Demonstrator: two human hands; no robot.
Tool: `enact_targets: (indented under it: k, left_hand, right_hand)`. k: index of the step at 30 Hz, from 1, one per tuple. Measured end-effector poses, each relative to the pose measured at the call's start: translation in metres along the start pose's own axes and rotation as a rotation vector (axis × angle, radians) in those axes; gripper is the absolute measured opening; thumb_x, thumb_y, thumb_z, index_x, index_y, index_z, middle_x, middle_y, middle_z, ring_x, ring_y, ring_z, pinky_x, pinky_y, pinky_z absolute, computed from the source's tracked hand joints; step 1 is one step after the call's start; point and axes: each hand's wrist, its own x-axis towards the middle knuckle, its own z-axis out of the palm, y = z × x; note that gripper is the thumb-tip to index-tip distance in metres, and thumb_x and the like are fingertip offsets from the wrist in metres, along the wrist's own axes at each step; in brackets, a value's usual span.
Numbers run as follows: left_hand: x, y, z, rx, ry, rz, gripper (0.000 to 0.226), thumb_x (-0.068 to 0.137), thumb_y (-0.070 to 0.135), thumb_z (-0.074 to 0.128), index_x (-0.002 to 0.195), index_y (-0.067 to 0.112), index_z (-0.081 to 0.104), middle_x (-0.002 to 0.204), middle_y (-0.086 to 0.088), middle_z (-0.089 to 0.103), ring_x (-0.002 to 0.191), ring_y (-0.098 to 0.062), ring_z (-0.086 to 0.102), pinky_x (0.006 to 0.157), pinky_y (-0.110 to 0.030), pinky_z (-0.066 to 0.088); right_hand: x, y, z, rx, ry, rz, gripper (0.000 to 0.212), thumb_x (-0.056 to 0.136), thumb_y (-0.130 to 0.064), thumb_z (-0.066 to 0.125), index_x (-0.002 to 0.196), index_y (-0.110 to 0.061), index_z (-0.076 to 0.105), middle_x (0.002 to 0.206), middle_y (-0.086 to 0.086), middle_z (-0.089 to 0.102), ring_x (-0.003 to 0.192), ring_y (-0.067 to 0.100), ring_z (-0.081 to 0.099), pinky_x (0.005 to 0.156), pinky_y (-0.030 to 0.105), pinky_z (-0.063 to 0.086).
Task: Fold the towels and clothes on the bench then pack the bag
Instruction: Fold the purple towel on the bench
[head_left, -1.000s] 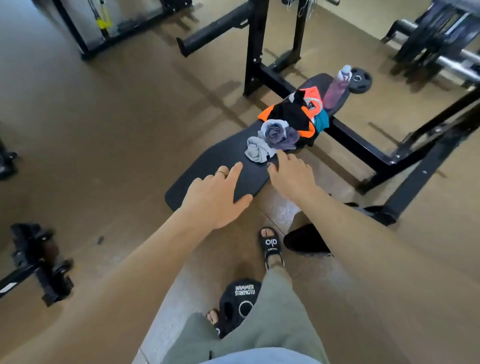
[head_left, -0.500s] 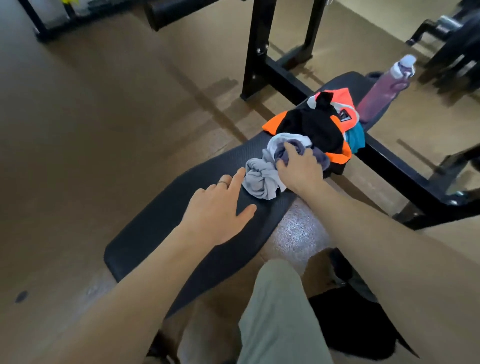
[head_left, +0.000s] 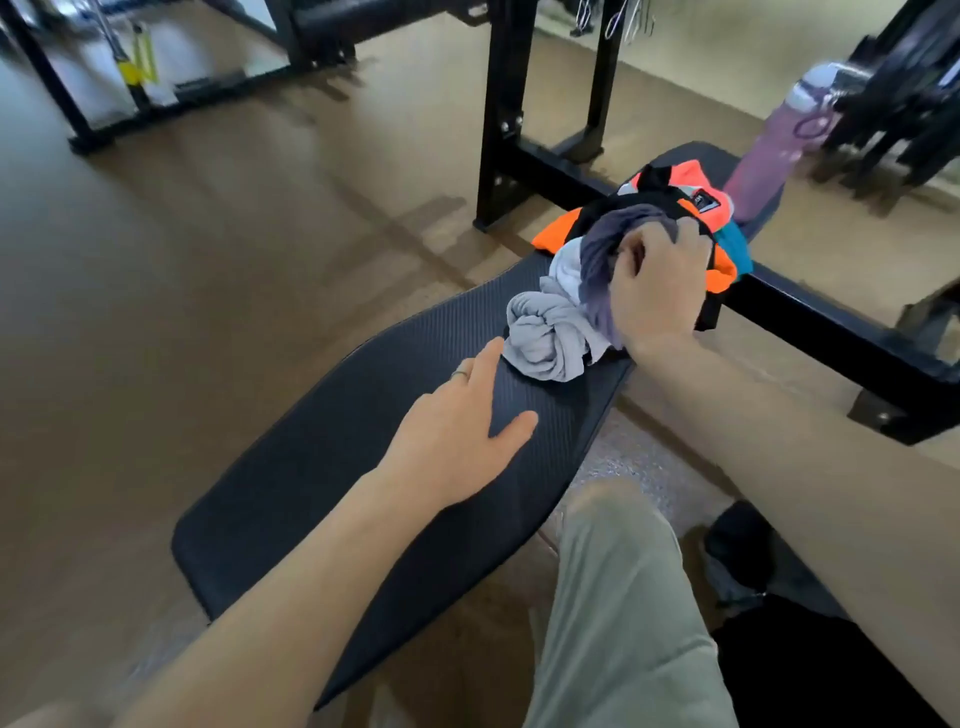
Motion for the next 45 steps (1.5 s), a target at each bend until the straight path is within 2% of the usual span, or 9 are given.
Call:
enact_targets:
  k: [4,7,11,13,16,27,36,41,45]
  left_hand:
    - [-0.018,0.005,-0.02,-0.337,0.133,-0.04,0.094,0.091,0.051,0.066,0.16,0.032,0.005,0.158,0.008,0.034,0.136,-0.012,0.045,0.11,-0.037,0.042]
    - [-0.037,0.005,-0.035,-0.629,0.174,0.001,0.097,0.084,0.036,0.081,0.155,0.033,0.014,0.156,0.006,0.037,0.138,-0.007,0.043,0.112,-0.029,0.041]
    - [-0.079,-0.006,-0.044,-0.833,0.247,-0.091,0.036,0.091,0.02,0.074,0.12,0.032,0.055,0.113,0.009,0.069,0.095,0.008,0.065,0.085,-0.017,0.052]
    - [-0.106,-0.016,-0.045,-0.774,0.289,-0.171,0.02,0.098,0.02,0.065,0.114,0.032,0.062,0.104,0.018,0.071,0.09,0.012,0.066,0.078,-0.01,0.051]
    - [-0.14,-0.03,-0.044,-0.839,0.229,-0.283,0.022,0.1,0.032,0.061,0.121,0.026,0.066,0.106,0.009,0.076,0.098,-0.006,0.071,0.091,-0.028,0.057]
    - [-0.176,-0.094,-0.052,-0.635,0.32,-0.556,0.027,0.099,0.047,0.054,0.117,0.028,0.062,0.11,0.007,0.069,0.104,-0.017,0.065,0.096,-0.039,0.051]
    - [-0.177,-0.158,-0.047,-0.241,0.208,-0.593,0.028,0.104,0.044,0.045,0.119,0.027,0.061,0.108,0.005,0.064,0.098,-0.02,0.057,0.083,-0.034,0.041]
    - [-0.16,-0.174,-0.035,-0.148,0.169,-0.484,0.017,0.101,0.04,0.051,0.1,0.027,0.061,0.098,0.005,0.067,0.092,-0.021,0.062,0.078,-0.038,0.047]
    - [-0.141,-0.164,-0.025,-0.115,0.254,-0.297,0.019,0.094,0.038,0.06,0.079,0.032,0.051,0.084,0.006,0.057,0.084,-0.018,0.056,0.07,-0.035,0.039]
  right_hand:
    - [-0.026,-0.06,-0.065,0.265,0.114,-0.315,0.012,0.084,-0.017,0.055,0.087,-0.008,0.061,0.1,0.015,0.057,0.096,0.033,0.052,0.078,0.036,0.04]
    - [-0.067,-0.101,-0.103,0.466,-0.038,-0.404,0.004,0.075,-0.012,0.06,0.079,-0.01,0.06,0.093,0.007,0.055,0.091,0.025,0.051,0.075,0.03,0.041]
    - [-0.118,-0.131,-0.119,0.68,-0.316,-0.35,0.007,0.07,-0.007,0.058,0.074,-0.012,0.06,0.085,-0.002,0.052,0.079,0.014,0.051,0.068,0.018,0.037]
    - [-0.137,-0.134,-0.118,0.729,-0.404,-0.267,0.01,0.07,-0.005,0.058,0.077,-0.012,0.061,0.085,-0.002,0.055,0.077,0.014,0.053,0.069,0.019,0.042]
    - [-0.158,-0.129,-0.113,0.739,-0.502,-0.168,0.013,0.072,-0.005,0.06,0.081,-0.013,0.061,0.085,-0.002,0.061,0.077,0.015,0.059,0.072,0.03,0.051]
    - [-0.164,-0.102,-0.106,0.683,-0.616,0.072,0.02,0.081,0.005,0.052,0.093,-0.01,0.057,0.081,-0.003,0.053,0.073,0.006,0.048,0.055,0.009,0.038]
    - [-0.13,-0.062,-0.055,0.239,-0.701,-0.022,0.041,0.087,0.001,0.05,0.123,-0.011,0.065,0.119,0.007,0.058,0.106,0.027,0.054,0.086,0.03,0.042]
    - [-0.143,-0.068,-0.026,-0.327,-0.856,-0.252,0.051,0.084,-0.019,0.057,0.134,-0.022,0.051,0.136,0.019,0.046,0.128,0.04,0.04,0.099,0.044,0.04]
    - [-0.177,-0.1,-0.003,0.101,-0.746,-0.597,0.057,0.077,-0.016,0.064,0.133,-0.014,0.057,0.131,0.011,0.056,0.12,0.033,0.051,0.101,0.044,0.044]
